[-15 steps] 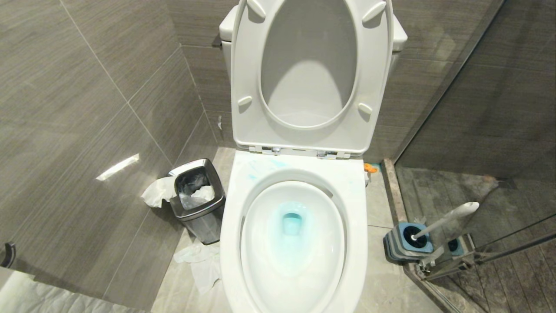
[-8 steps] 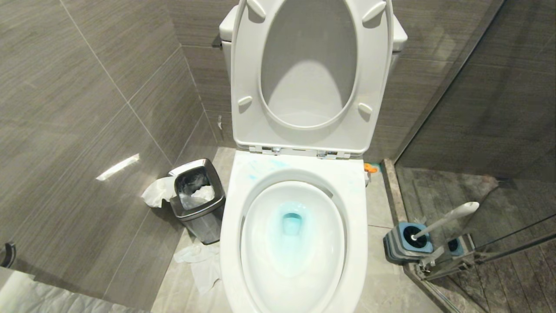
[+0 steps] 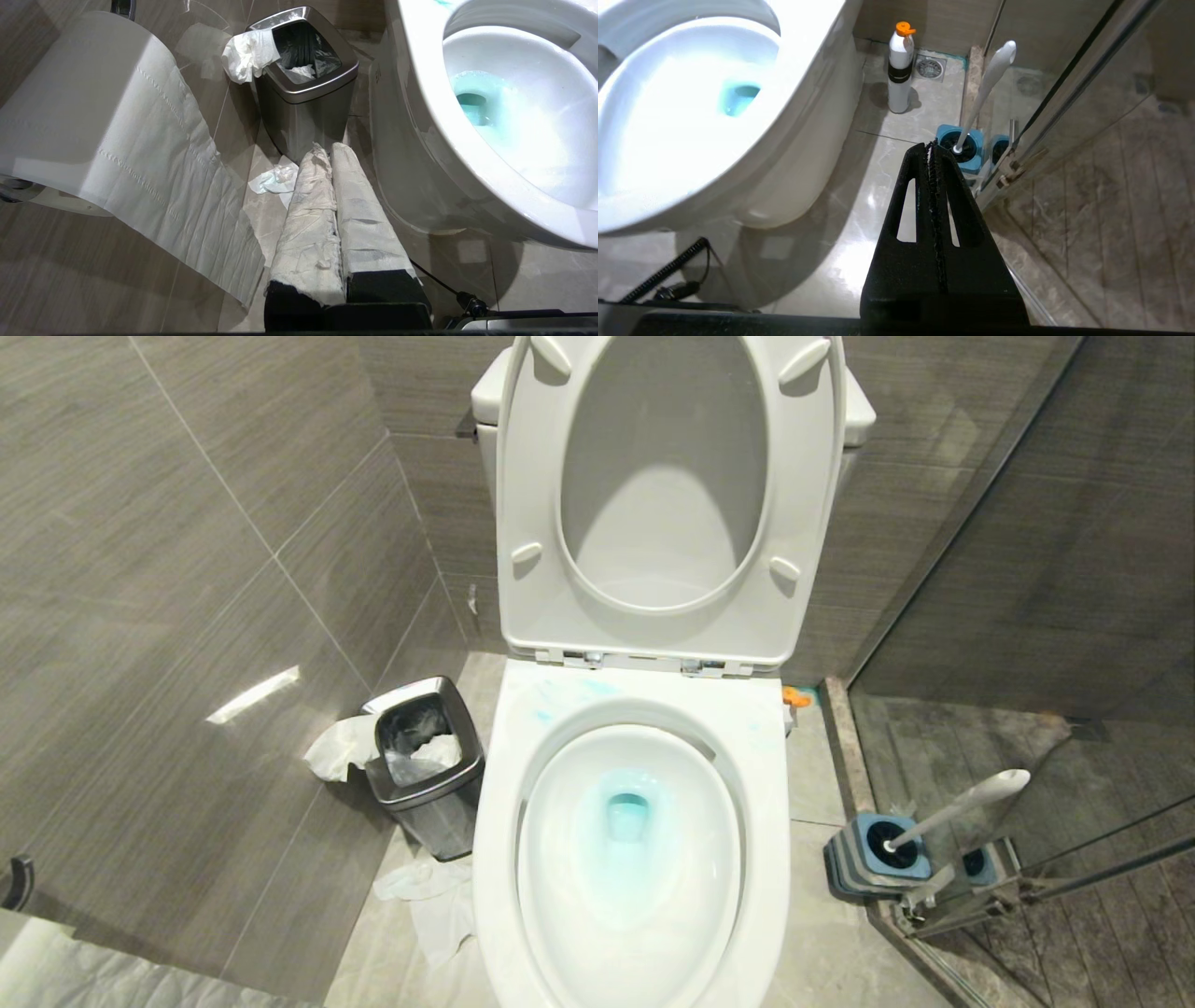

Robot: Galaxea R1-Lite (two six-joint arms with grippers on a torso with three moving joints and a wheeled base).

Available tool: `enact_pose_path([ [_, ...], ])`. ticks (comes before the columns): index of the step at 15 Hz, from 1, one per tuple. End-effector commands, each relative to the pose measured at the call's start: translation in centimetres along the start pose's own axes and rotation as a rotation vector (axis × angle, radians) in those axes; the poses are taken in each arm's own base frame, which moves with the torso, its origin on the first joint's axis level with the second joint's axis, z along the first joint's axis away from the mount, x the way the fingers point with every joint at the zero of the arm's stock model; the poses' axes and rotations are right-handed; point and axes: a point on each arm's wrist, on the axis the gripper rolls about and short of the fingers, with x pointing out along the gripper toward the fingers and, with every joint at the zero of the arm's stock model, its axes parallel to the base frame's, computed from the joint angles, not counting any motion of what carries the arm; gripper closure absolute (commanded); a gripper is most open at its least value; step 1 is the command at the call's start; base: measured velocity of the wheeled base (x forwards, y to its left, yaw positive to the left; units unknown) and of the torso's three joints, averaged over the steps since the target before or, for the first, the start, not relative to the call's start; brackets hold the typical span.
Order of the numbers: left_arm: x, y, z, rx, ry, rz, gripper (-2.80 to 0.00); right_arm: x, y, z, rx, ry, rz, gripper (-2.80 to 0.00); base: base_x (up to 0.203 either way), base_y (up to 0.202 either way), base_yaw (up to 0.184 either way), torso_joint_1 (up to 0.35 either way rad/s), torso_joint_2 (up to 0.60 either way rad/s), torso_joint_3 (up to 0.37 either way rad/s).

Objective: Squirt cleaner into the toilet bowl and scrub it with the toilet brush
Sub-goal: Flush the toilet

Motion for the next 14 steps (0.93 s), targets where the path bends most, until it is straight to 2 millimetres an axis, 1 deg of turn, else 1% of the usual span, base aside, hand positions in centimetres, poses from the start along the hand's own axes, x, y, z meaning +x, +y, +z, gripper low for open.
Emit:
enact_pose_path([
  [1, 0.02, 0.00, -0.04, 0.000, 0.003, 0.000, 0.00, 0.01, 0.00, 0.03, 0.002, 0.003, -0.001, 0.00, 0.000, 0.000, 0.000, 0.000, 0.00, 0.000],
  [11, 0.02, 0.00, -0.05, 0.010, 0.004, -0.002, 0.00, 0.02, 0.00, 0.01, 0.005, 0.002, -0.001, 0.00, 0.000, 0.000, 0.000, 0.000, 0.00, 0.000],
  [13, 0.00, -0.01, 0.03, 0.036, -0.001, -0.007, 0.00, 0.02, 0.00, 0.01, 0.005, 0.002, -0.001, 0.00, 0.000, 0.000, 0.000, 0.000, 0.00, 0.000],
  [14, -0.15, -0.03, 0.58, 0.051, -0.022, -0.014, 0.00, 0.02, 0.00, 0.01, 0.005, 0.002, -0.001, 0.00, 0.000, 0.000, 0.000, 0.000, 0.00, 0.000],
])
